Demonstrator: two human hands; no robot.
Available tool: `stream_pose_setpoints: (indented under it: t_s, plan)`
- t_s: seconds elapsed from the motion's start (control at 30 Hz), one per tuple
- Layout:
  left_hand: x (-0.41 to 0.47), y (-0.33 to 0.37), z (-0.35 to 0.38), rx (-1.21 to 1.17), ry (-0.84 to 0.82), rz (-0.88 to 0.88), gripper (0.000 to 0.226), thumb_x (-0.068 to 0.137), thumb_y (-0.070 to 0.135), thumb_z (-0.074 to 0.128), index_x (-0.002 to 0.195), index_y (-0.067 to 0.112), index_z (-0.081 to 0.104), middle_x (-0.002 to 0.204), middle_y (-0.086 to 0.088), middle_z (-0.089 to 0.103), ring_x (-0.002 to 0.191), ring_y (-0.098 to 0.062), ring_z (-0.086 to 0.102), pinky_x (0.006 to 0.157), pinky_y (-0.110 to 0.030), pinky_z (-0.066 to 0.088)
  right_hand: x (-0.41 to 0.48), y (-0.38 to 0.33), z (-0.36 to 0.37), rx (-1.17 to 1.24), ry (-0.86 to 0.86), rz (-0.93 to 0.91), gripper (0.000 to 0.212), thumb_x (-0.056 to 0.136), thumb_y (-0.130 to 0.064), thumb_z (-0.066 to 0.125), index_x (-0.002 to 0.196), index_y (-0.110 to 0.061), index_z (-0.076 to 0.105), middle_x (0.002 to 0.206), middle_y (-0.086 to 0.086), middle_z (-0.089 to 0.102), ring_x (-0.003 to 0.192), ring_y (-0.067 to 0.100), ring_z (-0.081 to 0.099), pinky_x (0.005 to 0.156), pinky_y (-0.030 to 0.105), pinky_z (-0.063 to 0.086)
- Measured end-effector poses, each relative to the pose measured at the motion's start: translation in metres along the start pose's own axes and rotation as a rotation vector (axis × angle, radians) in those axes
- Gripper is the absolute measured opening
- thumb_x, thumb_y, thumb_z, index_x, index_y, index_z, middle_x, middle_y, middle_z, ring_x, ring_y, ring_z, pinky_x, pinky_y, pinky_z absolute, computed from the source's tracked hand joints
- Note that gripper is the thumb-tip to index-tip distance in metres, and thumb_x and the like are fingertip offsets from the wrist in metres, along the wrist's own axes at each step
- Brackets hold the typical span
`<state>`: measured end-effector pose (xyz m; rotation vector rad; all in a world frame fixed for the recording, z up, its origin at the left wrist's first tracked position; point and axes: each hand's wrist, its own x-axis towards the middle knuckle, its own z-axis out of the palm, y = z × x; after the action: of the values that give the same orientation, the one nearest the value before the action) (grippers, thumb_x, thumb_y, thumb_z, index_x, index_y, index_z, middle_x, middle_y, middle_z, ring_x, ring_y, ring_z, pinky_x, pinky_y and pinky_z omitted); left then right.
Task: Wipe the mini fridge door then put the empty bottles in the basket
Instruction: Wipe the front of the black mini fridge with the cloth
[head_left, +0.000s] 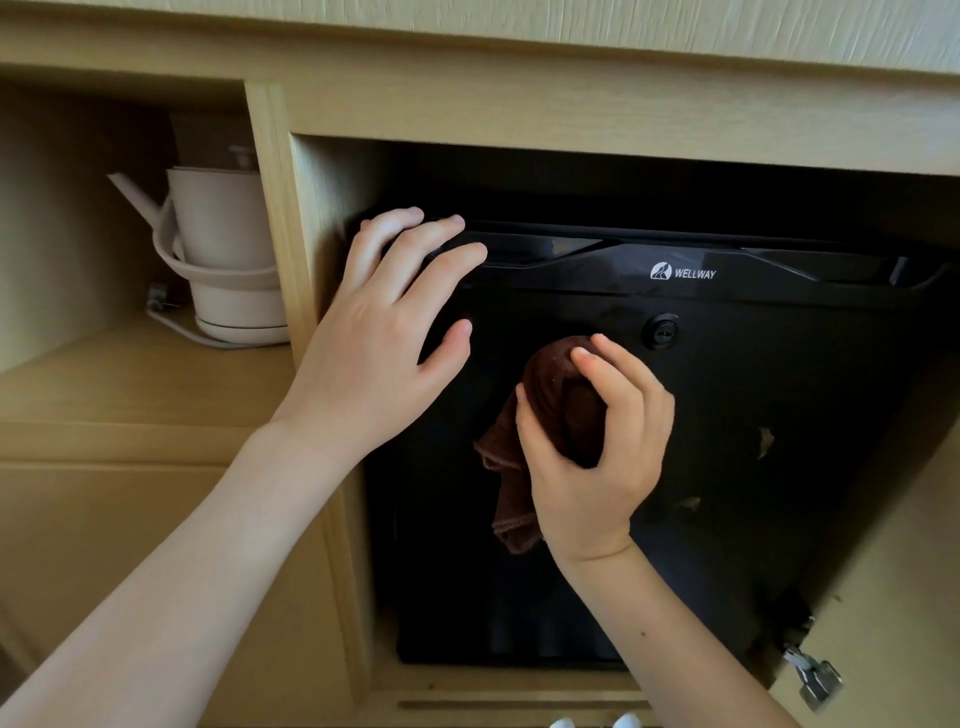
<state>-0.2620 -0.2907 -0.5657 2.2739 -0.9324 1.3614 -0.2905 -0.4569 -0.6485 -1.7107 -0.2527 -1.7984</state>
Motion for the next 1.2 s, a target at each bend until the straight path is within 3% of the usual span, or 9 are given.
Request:
stream_pose_setpoints:
  t_s: [0.07,0.13,0.27,0.53,0.73,0.8,0.93,1.03,1.2]
  plan:
    - [-0.001,-0.002,0.0,0.005,-0.011,0.015,0.047,0.093,0.015,0.063,0.139,0.009,0.053,0.147,-0.008,0.046,0.143,-0.029,0.028,0.114,-0.054,0.03,-0.001,-0.004,0.006,0.003,-0.019,-0.032,0.039,0.078,-0.014,0.085,0.111,-0.004,0.068,0.118,0.016,0.064,0.111,0.016,0.055,0.1,0.022,0.041]
    - [-0.003,-0.004,-0.001,0.036,-0.021,0.049,0.05,0.095,0.015,0.061,0.143,0.009,0.049,0.15,-0.008,0.044,0.147,-0.03,0.024,0.117,-0.057,0.025,-0.011,-0.008,0.013,0.021,-0.147,-0.127,0.037,0.078,-0.014,0.084,0.111,-0.006,0.07,0.117,0.016,0.065,0.109,0.019,0.057,0.099,0.023,0.044]
    - [-0.016,-0.007,-0.001,0.191,0.004,0.134,0.053,0.097,0.014,0.058,0.148,0.008,0.043,0.153,-0.007,0.042,0.149,-0.032,0.023,0.122,-0.051,0.016,-0.033,0.003,0.003,0.041,-0.356,-0.26,0.044,0.08,-0.015,0.082,0.118,-0.013,0.06,0.118,0.016,0.066,0.104,0.023,0.057,0.093,0.03,0.048]
    - [-0.031,-0.019,0.006,0.355,0.066,0.224,0.053,0.098,0.023,0.054,0.149,0.013,0.043,0.157,-0.008,0.036,0.147,-0.029,0.03,0.121,-0.044,0.025,-0.002,0.012,-0.007,0.046,-0.075,-0.108,0.043,0.078,-0.011,0.085,0.113,-0.011,0.061,0.118,0.007,0.058,0.105,0.022,0.058,0.096,0.029,0.045]
    - [-0.033,-0.023,0.008,0.389,0.098,0.262,0.051,0.098,0.025,0.055,0.147,0.014,0.046,0.155,-0.006,0.038,0.145,-0.028,0.033,0.12,-0.041,0.027,-0.039,0.022,-0.012,0.015,-0.477,-0.349,0.042,0.083,-0.018,0.08,0.119,-0.014,0.059,0.124,0.01,0.058,0.101,0.026,0.057,0.093,0.027,0.046]
    - [-0.035,-0.023,0.009,0.386,0.112,0.26,0.051,0.097,0.025,0.056,0.146,0.014,0.047,0.154,-0.005,0.04,0.145,-0.027,0.034,0.119,-0.04,0.028,-0.035,0.029,-0.023,0.002,-0.472,-0.339,0.044,0.079,-0.015,0.083,0.117,-0.012,0.06,0.121,0.013,0.062,0.099,0.028,0.058,0.095,0.025,0.044]
    - [-0.034,-0.023,0.009,0.362,0.124,0.262,0.051,0.095,0.025,0.057,0.144,0.015,0.05,0.152,-0.001,0.042,0.144,-0.027,0.035,0.119,-0.04,0.029,0.0,0.025,-0.026,-0.029,-0.237,-0.196,0.034,0.075,-0.008,0.086,0.104,0.0,0.071,0.111,0.019,0.065,0.1,0.028,0.06,0.097,0.027,0.043]
    - [-0.034,-0.022,0.009,0.36,0.116,0.257,0.052,0.094,0.025,0.057,0.144,0.015,0.05,0.153,-0.001,0.042,0.145,-0.027,0.035,0.118,-0.04,0.03,0.004,0.011,-0.011,-0.012,-0.161,-0.143,0.033,0.076,-0.009,0.086,0.104,0.001,0.071,0.111,0.019,0.065,0.099,0.03,0.061,0.095,0.03,0.046]
    - [-0.034,-0.022,0.008,0.361,0.106,0.26,0.051,0.095,0.026,0.057,0.144,0.015,0.05,0.153,-0.002,0.042,0.145,-0.027,0.034,0.118,-0.04,0.03,-0.023,0.014,-0.009,0.049,-0.4,-0.258,0.042,0.079,-0.015,0.084,0.115,-0.012,0.064,0.117,0.015,0.067,0.099,0.028,0.06,0.093,0.027,0.047]
